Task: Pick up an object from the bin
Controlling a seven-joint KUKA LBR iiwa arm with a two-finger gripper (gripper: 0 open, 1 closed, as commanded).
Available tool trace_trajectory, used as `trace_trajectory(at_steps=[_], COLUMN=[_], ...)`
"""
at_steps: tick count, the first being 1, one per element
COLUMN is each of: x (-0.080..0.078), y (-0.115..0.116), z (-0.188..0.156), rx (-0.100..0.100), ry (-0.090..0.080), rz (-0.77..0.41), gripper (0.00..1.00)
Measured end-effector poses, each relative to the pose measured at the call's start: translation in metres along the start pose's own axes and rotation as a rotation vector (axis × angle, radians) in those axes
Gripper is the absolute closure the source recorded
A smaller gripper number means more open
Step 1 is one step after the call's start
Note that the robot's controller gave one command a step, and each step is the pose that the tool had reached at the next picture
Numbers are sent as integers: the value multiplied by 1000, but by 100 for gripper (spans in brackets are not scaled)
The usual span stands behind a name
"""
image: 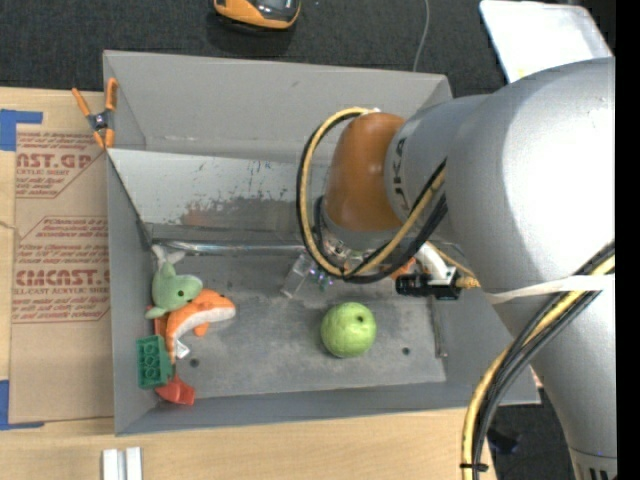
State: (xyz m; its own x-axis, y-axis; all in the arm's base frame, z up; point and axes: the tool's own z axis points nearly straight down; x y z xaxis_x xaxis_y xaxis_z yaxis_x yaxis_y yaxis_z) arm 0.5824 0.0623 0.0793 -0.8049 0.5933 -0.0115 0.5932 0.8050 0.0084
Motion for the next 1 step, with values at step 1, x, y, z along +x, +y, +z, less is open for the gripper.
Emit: trace_trajectory(at_steps=[1], x=[0], y=[-8], z=[-3], rx=[-8], ry=[-9], rz=[10], gripper=[100])
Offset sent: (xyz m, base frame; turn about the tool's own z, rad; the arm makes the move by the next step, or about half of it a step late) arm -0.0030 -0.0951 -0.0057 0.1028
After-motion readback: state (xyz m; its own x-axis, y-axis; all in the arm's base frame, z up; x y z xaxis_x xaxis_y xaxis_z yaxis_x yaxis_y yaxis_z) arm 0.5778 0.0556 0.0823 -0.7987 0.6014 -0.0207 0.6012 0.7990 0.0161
